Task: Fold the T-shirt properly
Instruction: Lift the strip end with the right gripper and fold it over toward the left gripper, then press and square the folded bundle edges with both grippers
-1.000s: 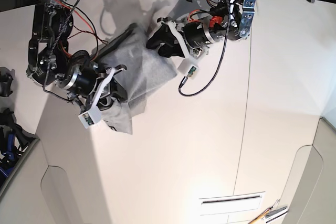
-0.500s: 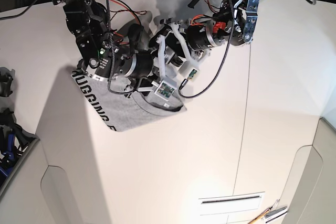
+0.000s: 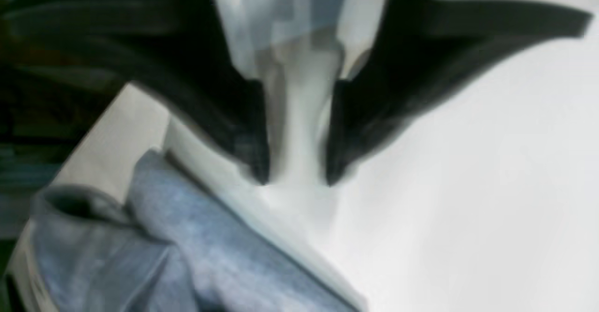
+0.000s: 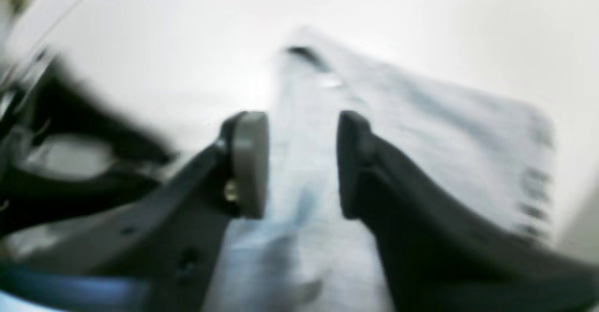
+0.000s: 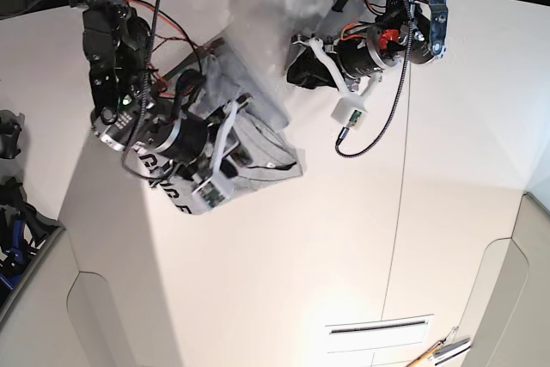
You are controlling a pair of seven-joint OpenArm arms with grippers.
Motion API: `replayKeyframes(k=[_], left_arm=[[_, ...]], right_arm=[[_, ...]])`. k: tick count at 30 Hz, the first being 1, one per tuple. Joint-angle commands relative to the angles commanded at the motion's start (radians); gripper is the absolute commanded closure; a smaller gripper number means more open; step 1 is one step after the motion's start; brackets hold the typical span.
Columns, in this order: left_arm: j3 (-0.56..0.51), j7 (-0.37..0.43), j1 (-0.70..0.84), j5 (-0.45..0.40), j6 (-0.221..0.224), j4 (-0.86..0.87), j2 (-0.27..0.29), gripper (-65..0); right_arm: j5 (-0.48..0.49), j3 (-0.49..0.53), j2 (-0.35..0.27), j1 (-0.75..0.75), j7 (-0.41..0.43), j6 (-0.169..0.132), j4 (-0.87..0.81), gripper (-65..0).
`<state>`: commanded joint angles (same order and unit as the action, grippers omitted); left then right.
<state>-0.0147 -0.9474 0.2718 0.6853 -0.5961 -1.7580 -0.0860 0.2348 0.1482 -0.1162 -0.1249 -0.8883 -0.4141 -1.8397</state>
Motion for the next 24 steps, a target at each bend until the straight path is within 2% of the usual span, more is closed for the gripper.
replayKeyframes(k=[1, 2, 7, 8, 10, 11, 16, 19, 24], left_arm=[[-0.014, 0.0, 0.0, 0.014, 0.0, 0.0, 0.0, -2.5], [-0.035, 0.001, 0.0, 0.014, 0.0, -0.002, 0.0, 0.0], [-0.202, 0.054, -0.009, -0.01, 0.002, -0.003, 0.003, 0.0], [-0.236, 0.066, -0.018, -0.029, 0.01, -0.003, 0.009, 0.0], [-0.304, 0.073, -0.05, -0.078, 0.071, -0.003, 0.023, 0.0], [-0.325, 0.076, -0.064, -0.087, 0.085, -0.003, 0.031, 0.0], [-0.376, 0.101, -0.102, -0.121, 0.091, -0.002, 0.075, 0.0], [-0.385, 0.145, -0.103, -0.159, 0.092, -0.001, 0.079, 0.0], [-0.385, 0.143, -0.101, -0.16, 0.092, 0.003, 0.077, 0.0]], right_arm=[[-0.019, -0.037, 0.0, -0.005, 0.023, 0.0, 0.001, 0.0], [-0.034, -0.073, -0.001, -0.012, 0.038, 0.0, 0.003, 0.0], [-0.032, -0.196, -0.005, -0.093, 0.071, 0.0, 0.09, 0.0], [-0.03, -0.206, -0.005, -0.117, 0.085, 0.0, 0.128, 0.0], [-0.007, -0.207, -0.005, -0.175, 0.122, -0.001, 0.239, 0.0], [0.003, -0.207, -0.005, -0.2, 0.141, -0.002, 0.287, 0.0], [0.02, -0.204, 0.003, -0.296, 0.23, -0.018, 0.529, 0.0], [0.019, -0.192, 0.009, -0.333, 0.28, -0.066, 0.67, 0.0], [0.02, -0.171, 0.009, -0.342, 0.309, -0.121, 0.835, 0.0]])
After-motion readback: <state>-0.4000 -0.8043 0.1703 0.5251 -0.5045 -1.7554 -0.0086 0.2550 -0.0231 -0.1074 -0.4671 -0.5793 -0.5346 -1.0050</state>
